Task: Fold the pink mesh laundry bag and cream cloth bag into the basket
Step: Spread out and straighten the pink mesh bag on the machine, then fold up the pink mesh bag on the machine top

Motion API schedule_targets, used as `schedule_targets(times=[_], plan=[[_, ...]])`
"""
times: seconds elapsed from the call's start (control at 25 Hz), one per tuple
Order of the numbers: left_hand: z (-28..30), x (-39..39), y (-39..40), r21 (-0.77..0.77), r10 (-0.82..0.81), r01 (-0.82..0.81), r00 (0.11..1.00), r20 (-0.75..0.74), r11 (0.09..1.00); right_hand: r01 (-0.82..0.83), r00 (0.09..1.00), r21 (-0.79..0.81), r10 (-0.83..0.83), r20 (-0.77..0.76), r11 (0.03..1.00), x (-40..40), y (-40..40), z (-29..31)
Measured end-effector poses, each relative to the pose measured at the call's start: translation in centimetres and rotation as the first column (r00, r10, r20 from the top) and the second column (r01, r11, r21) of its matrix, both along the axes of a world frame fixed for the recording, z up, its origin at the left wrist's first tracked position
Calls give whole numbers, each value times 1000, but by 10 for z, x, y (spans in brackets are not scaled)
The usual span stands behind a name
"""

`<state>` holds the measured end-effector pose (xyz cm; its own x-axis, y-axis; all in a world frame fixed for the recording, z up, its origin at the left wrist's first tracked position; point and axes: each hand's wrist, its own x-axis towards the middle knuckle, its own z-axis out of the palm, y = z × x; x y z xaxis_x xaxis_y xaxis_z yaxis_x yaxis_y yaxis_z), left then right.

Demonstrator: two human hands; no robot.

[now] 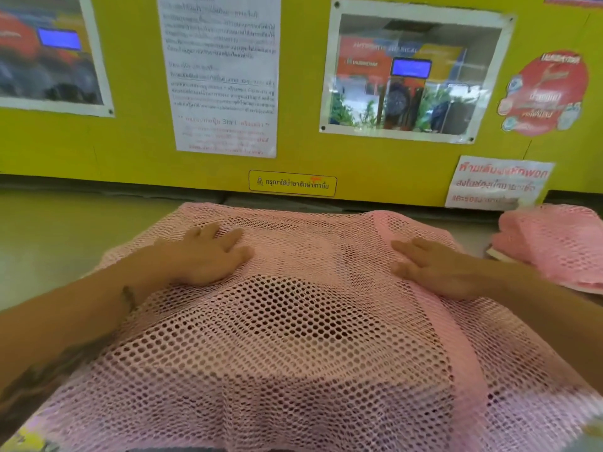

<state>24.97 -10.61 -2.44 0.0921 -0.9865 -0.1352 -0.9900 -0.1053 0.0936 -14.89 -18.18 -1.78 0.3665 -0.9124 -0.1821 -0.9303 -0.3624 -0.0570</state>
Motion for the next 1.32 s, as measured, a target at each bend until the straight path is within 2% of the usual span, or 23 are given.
schedule_targets(times=[0.12, 0.24, 0.4, 0.48, 0.64, 0.8, 0.96, 1.04, 1.2, 1.32], plan=[[8, -3, 15, 1, -2, 2, 999, -43, 1000, -32, 999, 21, 32, -31, 999, 2, 15, -1], [17, -13, 26, -91, -15, 6, 996, -93, 996, -57, 998, 29, 58, -26, 998, 1, 25, 7], [33, -36, 31, -205, -122, 87, 979, -162, 975, -62, 988, -11, 63, 143, 998, 2, 35, 16], [44, -54, 32, -286, -204, 149, 964, -173, 947, -49, 974, -79, 65, 217, 996, 0, 45, 28], [69, -98, 35, -391, -368, 260, 900, -233, 883, -17, 975, -243, 70, 212, 970, -25, 66, 69], [90, -151, 31, -479, -517, 348, 808, -282, 806, 130, 973, -331, -56, 223, 935, -91, 71, 103], [104, -206, 18, -528, -593, 388, 748, -299, 756, 281, 957, -251, -251, 146, 926, -169, 55, 104], [107, -232, 9, -530, -597, 386, 738, -313, 755, 324, 943, -143, -306, 131, 935, -195, 49, 97], [101, -290, -9, -522, -602, 393, 730, -323, 757, 246, 966, -75, -251, -61, 966, -213, 41, 83], [91, -330, -24, -495, -585, 388, 734, -344, 777, 87, 996, -228, -88, 3, 970, -219, 22, 85]])
